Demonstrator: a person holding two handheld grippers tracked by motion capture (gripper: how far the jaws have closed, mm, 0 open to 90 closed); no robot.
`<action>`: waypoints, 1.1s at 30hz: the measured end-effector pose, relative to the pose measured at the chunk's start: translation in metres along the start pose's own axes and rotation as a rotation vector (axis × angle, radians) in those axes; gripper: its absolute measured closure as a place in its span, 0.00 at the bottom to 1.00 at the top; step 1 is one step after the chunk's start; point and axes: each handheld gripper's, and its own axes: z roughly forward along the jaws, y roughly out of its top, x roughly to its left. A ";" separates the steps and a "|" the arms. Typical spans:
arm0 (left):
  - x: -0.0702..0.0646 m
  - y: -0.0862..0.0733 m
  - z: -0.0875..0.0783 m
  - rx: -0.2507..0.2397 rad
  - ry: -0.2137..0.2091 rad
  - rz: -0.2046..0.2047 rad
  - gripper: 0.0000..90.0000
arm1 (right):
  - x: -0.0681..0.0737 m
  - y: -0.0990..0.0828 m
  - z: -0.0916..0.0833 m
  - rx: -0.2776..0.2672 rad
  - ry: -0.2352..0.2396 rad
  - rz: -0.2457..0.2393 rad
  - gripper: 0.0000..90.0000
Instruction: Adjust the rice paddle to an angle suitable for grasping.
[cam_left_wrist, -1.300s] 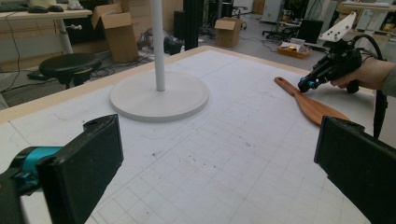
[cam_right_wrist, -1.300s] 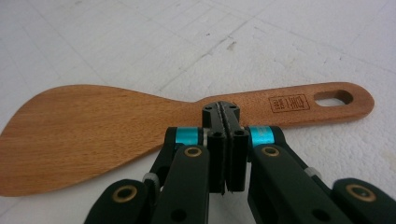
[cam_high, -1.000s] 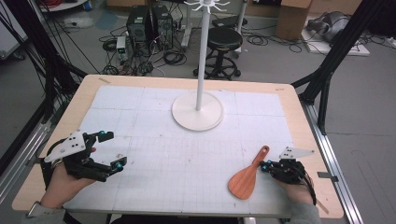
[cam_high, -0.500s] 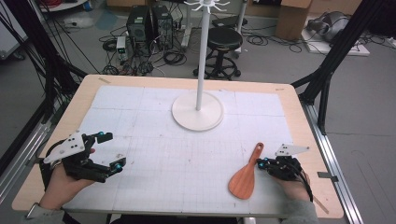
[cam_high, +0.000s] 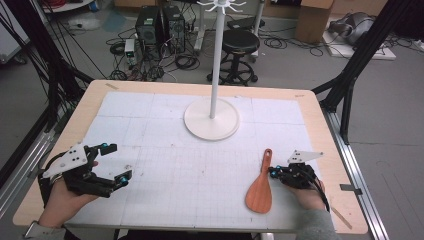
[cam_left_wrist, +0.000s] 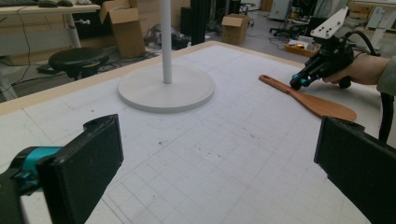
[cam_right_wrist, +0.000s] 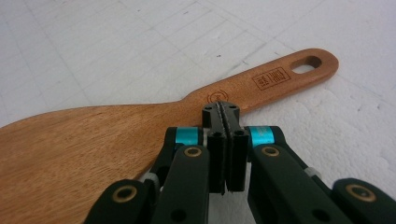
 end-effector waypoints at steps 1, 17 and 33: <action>0.000 0.000 -0.001 0.002 0.001 0.003 0.02 | 0.000 0.001 0.001 -0.002 0.000 -0.002 1.00; -0.001 -0.004 -0.010 0.003 0.025 -0.003 0.02 | 0.004 0.015 0.017 0.008 0.027 -0.043 1.00; -0.002 -0.007 -0.018 0.006 0.046 -0.011 0.02 | 0.009 0.028 0.032 0.026 0.060 -0.072 1.00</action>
